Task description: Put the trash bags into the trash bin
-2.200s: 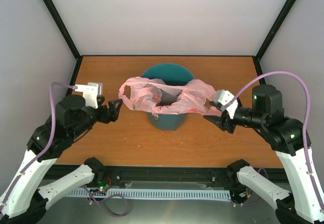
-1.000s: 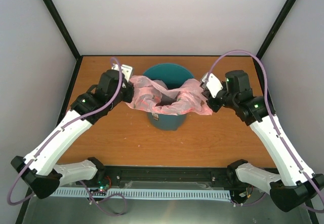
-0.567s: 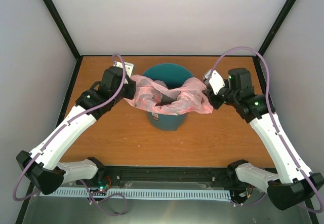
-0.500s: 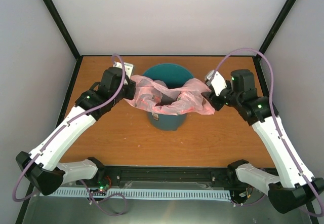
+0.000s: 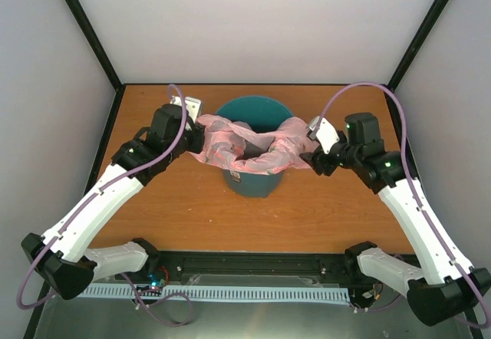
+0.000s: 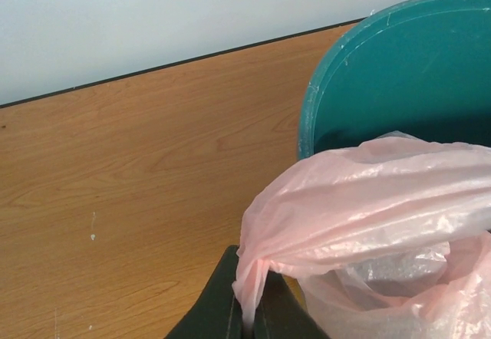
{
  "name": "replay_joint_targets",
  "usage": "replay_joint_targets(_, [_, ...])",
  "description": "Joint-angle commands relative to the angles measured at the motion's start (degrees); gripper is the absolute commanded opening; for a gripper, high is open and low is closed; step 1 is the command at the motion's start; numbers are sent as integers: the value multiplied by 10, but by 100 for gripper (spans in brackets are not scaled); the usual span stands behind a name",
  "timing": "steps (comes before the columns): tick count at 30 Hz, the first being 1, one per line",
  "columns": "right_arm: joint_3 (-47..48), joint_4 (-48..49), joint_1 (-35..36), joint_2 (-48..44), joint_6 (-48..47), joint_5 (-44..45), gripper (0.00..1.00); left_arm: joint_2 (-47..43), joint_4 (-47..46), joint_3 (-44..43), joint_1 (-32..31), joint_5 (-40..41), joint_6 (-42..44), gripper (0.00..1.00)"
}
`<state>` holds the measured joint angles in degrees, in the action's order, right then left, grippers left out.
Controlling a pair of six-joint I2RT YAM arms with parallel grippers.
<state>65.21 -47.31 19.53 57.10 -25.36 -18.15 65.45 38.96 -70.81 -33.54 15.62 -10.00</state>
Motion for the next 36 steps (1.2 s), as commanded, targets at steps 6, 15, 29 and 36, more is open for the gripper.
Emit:
replay_joint_targets(6, [9,56,-2,28,-3,6,32,10,-14,-9,7,3,-10,1])
replay_joint_targets(15, [15,59,-2,37,2,-5,5,5,-19,-7,12,6,-9,1])
replay_joint_targets(29, [-44,82,-7,-18,-10,3,62,-7,-21,3,15,7,-12,1])
replay_joint_targets(36, [-26,108,-7,41,-3,26,55,8,-20,1,17,28,-15,1])
